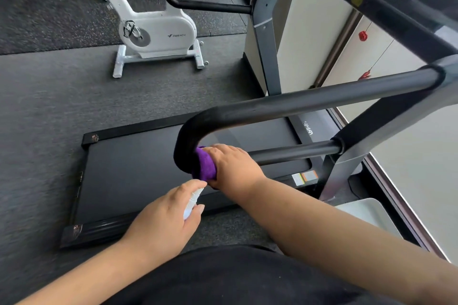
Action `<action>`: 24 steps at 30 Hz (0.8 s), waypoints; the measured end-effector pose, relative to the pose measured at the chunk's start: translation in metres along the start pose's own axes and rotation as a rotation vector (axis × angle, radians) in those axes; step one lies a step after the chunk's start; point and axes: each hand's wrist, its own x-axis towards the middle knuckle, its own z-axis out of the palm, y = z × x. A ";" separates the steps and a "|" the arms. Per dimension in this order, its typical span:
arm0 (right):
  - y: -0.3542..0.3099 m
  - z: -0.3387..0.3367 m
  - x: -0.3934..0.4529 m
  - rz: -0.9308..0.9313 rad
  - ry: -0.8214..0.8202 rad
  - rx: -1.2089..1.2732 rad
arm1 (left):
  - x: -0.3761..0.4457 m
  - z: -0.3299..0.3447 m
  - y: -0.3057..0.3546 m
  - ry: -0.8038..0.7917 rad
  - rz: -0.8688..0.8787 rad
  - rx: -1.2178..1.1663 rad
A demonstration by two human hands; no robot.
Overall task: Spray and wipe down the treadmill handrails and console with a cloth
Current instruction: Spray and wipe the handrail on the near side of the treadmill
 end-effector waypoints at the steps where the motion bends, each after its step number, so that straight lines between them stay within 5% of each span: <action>1: 0.006 0.000 -0.001 -0.014 -0.011 -0.006 | 0.004 0.002 0.006 0.000 0.003 -0.006; 24: 0.225 -0.093 -0.091 0.213 -0.073 -0.142 | 0.063 0.070 0.115 -0.022 -0.089 -0.008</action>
